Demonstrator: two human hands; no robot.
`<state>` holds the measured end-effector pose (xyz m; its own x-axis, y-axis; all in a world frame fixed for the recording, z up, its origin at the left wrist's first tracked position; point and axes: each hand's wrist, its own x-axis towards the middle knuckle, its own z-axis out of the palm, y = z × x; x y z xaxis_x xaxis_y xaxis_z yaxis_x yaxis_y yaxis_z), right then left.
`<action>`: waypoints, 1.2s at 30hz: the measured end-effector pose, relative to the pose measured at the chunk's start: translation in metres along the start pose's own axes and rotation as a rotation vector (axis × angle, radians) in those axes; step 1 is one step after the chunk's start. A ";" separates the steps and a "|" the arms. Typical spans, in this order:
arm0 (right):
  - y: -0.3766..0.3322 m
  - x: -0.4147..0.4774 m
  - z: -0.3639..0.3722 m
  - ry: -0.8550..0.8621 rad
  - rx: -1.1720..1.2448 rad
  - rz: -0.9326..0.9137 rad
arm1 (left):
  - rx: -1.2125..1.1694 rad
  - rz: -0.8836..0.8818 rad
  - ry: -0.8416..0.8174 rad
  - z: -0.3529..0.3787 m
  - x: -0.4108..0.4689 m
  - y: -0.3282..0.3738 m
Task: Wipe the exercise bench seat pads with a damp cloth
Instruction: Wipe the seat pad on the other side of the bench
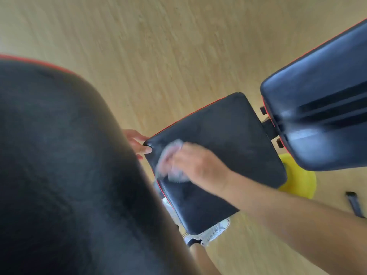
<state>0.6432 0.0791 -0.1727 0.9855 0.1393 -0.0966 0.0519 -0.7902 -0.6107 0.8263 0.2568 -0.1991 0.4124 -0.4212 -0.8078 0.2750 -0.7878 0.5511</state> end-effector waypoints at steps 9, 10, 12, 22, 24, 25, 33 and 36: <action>-0.036 -0.001 0.049 0.154 -0.168 -0.090 | 0.009 0.004 0.054 0.008 -0.001 0.013; -0.036 0.000 0.050 0.145 -0.184 -0.196 | 0.018 0.006 0.058 0.007 -0.001 0.011; -0.035 0.026 0.048 0.187 -0.178 -0.208 | 0.055 0.009 0.053 0.004 0.001 0.008; -0.042 -0.092 0.067 -0.275 -0.317 -0.320 | 0.003 -0.013 0.036 0.003 0.003 0.002; -0.029 -0.060 0.059 -0.115 -0.182 -0.377 | -0.003 -0.014 0.052 0.005 0.000 0.002; -0.019 -0.034 0.044 0.014 -0.118 -0.316 | 0.003 -0.013 0.054 0.005 0.000 0.003; 0.020 -0.031 0.021 0.462 -0.137 0.521 | -0.010 0.000 0.044 0.007 -0.002 0.003; -0.022 -0.108 0.057 0.101 -0.193 0.004 | -0.025 0.004 0.053 0.008 -0.004 0.002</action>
<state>0.5269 0.1149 -0.1937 0.9965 0.0830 -0.0133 0.0683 -0.8918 -0.4473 0.8185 0.2531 -0.1963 0.4585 -0.3992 -0.7940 0.2946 -0.7746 0.5596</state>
